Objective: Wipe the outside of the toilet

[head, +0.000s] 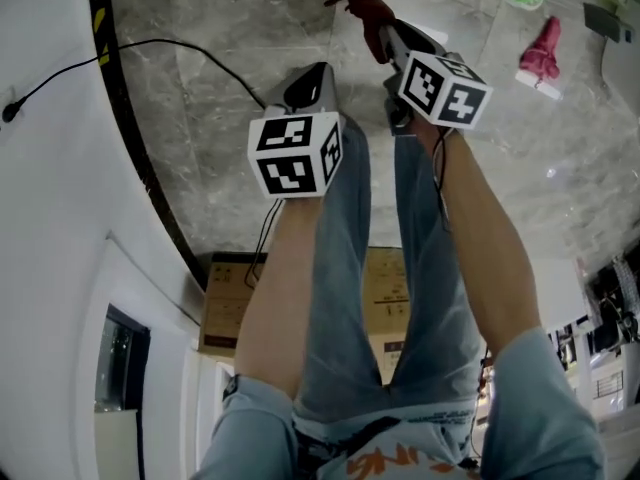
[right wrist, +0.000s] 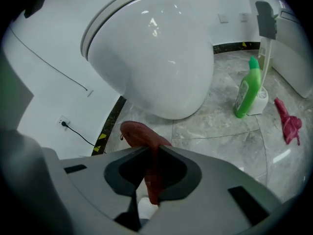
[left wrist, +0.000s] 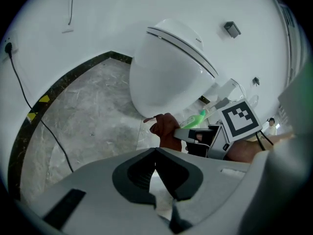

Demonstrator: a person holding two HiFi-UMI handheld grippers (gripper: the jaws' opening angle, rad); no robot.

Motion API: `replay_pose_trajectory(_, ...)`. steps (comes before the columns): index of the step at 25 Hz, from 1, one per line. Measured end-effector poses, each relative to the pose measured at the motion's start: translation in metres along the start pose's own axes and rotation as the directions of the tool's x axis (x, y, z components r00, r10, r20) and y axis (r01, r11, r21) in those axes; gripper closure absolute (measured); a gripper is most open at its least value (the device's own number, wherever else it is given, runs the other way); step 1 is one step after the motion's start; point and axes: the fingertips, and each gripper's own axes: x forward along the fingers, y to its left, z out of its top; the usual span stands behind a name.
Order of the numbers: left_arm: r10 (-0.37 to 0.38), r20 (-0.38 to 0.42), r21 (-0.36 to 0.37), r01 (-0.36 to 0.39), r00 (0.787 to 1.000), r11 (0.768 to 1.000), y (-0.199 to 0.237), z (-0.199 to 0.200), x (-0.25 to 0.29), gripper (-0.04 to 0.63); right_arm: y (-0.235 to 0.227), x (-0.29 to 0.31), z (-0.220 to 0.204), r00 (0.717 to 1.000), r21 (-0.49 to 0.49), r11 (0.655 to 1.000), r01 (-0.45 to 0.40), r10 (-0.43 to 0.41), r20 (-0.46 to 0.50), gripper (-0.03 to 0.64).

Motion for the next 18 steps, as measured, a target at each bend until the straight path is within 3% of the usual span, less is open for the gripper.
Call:
replay_pose_trajectory(6, 0.0, 0.011, 0.006, 0.0, 1.0, 1.0, 0.051, 0.01, 0.004, 0.601, 0.042, 0.046, 0.013, 0.997, 0.029, 0.999, -0.012, 0.01, 0.077, 0.568)
replay_pose_trajectory(18, -0.007, 0.022, 0.034, 0.006, 1.0, 0.999, 0.095, 0.033, 0.014, 0.601, 0.075, 0.116, 0.063, 0.979, 0.082, 0.996, -0.047, 0.029, 0.203, 0.568)
